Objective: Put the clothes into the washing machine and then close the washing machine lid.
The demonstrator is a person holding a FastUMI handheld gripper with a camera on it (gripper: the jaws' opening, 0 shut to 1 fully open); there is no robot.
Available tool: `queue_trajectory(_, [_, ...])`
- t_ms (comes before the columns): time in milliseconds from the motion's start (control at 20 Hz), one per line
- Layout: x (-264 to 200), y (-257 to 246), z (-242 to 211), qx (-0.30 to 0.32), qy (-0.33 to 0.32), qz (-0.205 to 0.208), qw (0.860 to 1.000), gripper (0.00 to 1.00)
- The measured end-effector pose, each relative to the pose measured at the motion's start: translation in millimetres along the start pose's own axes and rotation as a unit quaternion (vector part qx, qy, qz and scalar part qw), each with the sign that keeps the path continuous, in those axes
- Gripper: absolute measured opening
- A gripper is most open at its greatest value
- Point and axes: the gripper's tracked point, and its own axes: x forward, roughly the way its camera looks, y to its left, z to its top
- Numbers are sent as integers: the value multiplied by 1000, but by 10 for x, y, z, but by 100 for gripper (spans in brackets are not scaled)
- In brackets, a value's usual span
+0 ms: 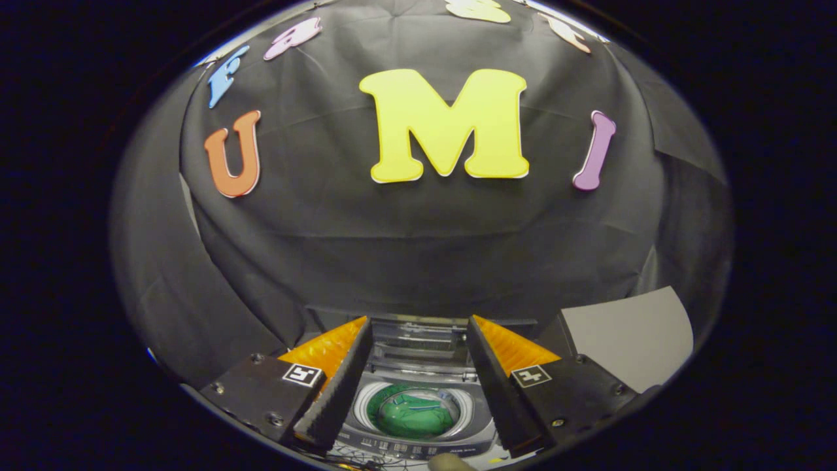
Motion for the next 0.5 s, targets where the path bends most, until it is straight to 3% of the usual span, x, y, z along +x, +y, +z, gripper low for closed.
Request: queue_trajectory(500, [1064,100,6,-6,81,-37,996,91])
